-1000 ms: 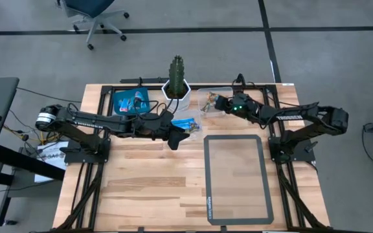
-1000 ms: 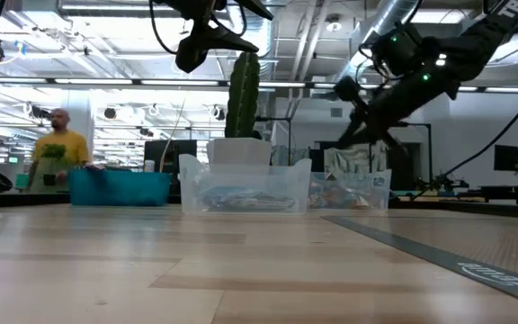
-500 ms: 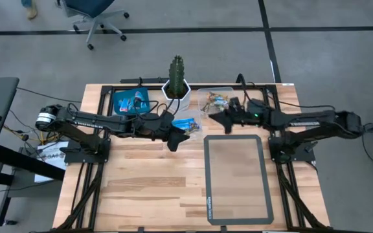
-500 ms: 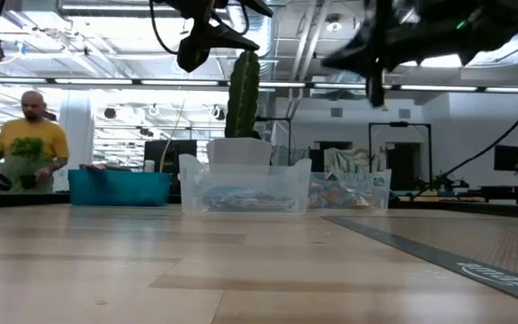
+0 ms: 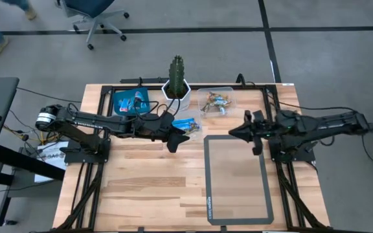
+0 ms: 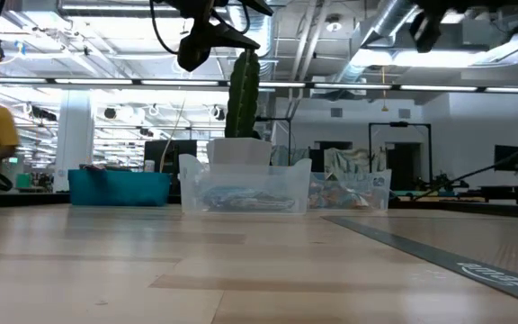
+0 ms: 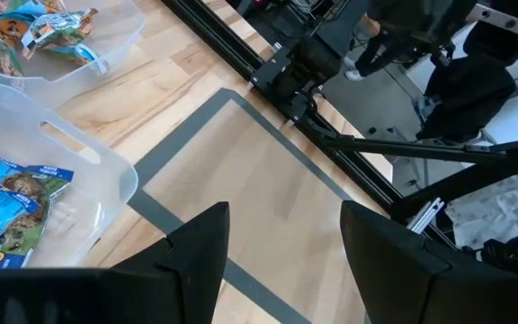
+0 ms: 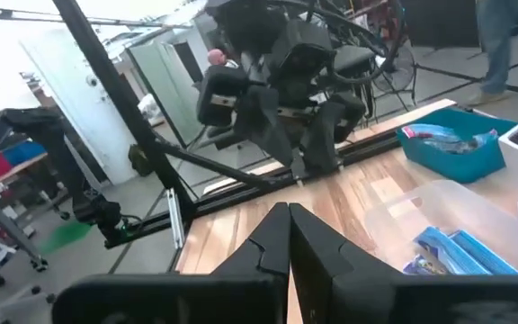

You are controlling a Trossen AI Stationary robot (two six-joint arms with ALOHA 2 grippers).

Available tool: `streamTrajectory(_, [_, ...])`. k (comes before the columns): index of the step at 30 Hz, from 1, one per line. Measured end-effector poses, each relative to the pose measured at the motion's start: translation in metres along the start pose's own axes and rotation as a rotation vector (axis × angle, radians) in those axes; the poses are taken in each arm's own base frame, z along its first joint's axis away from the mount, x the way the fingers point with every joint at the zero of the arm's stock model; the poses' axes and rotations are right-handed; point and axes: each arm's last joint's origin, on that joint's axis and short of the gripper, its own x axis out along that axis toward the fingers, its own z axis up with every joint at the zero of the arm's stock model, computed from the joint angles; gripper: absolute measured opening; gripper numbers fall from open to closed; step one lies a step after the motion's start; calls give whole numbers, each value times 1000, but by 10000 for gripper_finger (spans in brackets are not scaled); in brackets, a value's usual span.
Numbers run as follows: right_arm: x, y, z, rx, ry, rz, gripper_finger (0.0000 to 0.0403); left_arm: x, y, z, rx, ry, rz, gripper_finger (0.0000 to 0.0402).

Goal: Pick and place Granola Bars by type
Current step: Return to Home Position

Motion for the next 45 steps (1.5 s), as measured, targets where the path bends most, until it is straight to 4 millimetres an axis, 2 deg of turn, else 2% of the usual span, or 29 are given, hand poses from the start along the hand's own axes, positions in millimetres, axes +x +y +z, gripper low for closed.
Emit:
streamTrajectory(5, [-18,7,1,-27,-20,1,0,0,0,0,-1,-1,1,206])
streamTrajectory(8, [-27,6,-6,-48,-72,31,0,0,0,0,-2,-1,1,206])
streamTrajectory(11, [-37,-1,-27,-12,-135,65,0,0,0,0,-7,-1,0,206])
streamTrajectory(16, [-52,-11,-53,19,-334,155,0,0,-1,0,-33,19,-20,206])
streamTrajectory(21, [-62,-21,-78,25,-418,190,0,0,-1,-1,-51,33,-33,206])
streamTrajectory(28, [-73,-22,-79,-63,-482,239,0,0,-1,-1,-55,34,-33,206])
streamTrajectory(45, [-61,-34,-113,-72,-107,105,0,0,-2,-2,-20,74,-74,206])
